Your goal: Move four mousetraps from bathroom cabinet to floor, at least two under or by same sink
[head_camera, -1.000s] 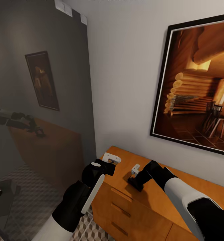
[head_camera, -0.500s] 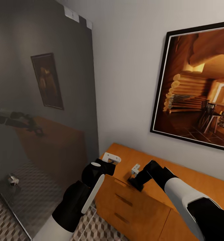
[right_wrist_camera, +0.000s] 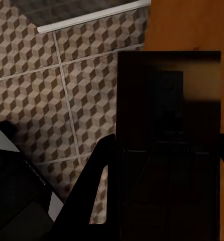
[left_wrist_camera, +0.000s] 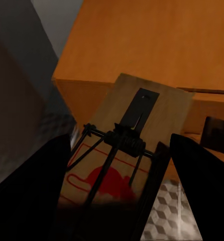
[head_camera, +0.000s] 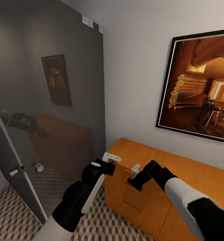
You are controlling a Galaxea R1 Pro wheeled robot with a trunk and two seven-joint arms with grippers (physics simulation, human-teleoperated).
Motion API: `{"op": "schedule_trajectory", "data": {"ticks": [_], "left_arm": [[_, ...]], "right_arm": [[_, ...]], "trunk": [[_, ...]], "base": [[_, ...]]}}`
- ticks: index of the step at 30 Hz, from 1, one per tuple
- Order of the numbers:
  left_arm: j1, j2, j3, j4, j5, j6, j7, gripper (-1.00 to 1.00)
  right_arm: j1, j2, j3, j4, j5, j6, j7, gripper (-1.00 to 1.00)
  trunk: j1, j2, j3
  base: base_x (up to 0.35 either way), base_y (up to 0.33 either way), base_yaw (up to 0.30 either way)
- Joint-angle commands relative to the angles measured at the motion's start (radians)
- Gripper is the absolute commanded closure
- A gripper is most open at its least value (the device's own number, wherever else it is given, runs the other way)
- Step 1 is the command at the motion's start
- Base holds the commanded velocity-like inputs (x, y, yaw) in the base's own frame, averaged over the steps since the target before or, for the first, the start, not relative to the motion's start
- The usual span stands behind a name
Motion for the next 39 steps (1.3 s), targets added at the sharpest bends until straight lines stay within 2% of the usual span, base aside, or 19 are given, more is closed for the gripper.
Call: {"op": "schedule_trajectory", "data": {"ticks": [1,19,30,35,37,39], "left_arm": [[-0.001,0.0,-0.001,0.0,0.01,0.003,0.01,1.0],[-0.001,0.0,-0.001,0.0,0.009,0.003,0.01,1.0],[-0.001,0.0,-0.001,0.008,0.008,0.003,0.008,1.0],[-0.001,0.0,0.001,0.06,0.008,-0.016,0.009,1.0],[-0.001,0.0,0.002,0.111,0.007,-0.059,0.008,1.0],[-0.001,0.0,0.001,0.202,0.007,-0.114,0.008,1.0]], "right_arm": [[0.0,0.0,0.0,-0.002,0.007,0.004,0.006,1.0],[0.0,0.0,0.0,-0.002,0.007,0.004,0.005,1.0],[0.0,0.0,0.0,-0.002,0.007,-0.002,0.001,1.0],[0.0,0.0,-0.001,0.007,0.004,-0.035,-0.042,1.0],[0.0,0.0,-0.002,0.045,0.001,-0.069,-0.088,1.0],[0.0,0.0,-0.004,0.103,-0.002,-0.121,-0.138,1.0]], "trunk": [[0.0,-0.001,-0.001],[0.0,-0.001,-0.001],[0.0,-0.001,-0.001],[0.0,-0.001,-0.001],[0.0,-0.001,-0.001],[0.0,-0.001,-0.001]], "base": [[-0.231,0.263,0.0],[-0.224,0.262,0.0],[-0.027,0.042,0.0],[0.0,0.0,0.0],[0.0,0.0,0.0],[0.0,0.0,0.0]]}}
